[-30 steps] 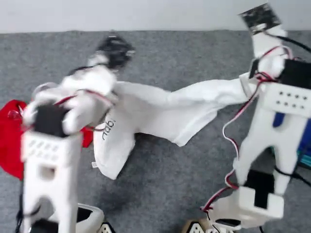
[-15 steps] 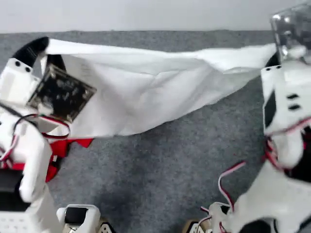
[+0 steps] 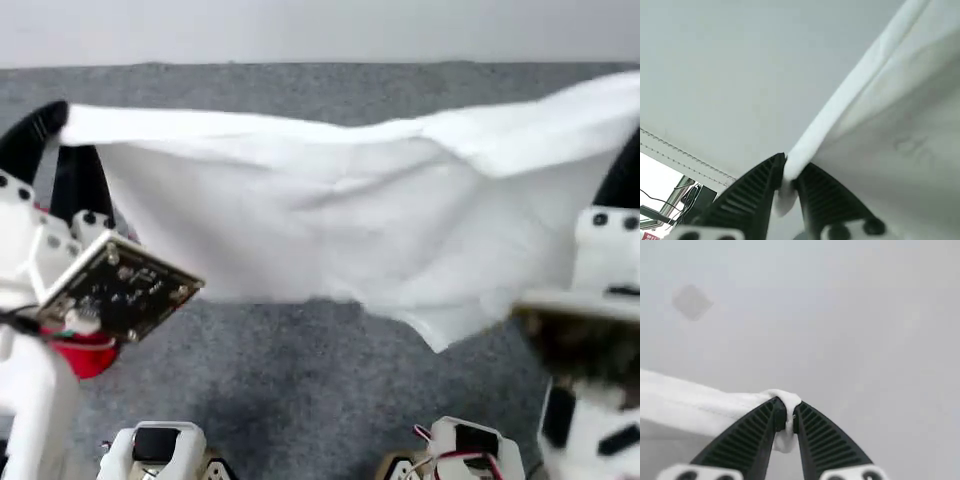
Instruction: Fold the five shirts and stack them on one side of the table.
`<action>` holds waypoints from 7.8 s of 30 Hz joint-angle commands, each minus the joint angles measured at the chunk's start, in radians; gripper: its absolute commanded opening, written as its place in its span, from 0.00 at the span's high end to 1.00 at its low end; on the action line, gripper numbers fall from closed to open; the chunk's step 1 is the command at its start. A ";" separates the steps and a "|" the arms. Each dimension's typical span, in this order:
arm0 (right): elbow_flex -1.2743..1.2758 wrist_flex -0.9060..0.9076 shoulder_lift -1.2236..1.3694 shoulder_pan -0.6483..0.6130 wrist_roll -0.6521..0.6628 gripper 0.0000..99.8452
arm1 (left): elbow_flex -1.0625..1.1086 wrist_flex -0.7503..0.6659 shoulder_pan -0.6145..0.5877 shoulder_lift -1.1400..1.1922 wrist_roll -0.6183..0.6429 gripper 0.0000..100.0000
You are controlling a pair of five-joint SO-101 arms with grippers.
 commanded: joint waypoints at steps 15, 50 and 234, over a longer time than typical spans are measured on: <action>0.186 0.033 -0.056 0.142 0.080 0.99 | -0.031 0.293 0.002 0.008 -0.014 0.99; 0.853 -1.162 0.651 -0.051 0.232 0.99 | 0.260 -0.829 0.021 0.987 -0.126 0.99; 0.761 0.579 0.091 1.158 0.276 0.99 | -0.584 0.158 0.669 1.786 0.371 0.82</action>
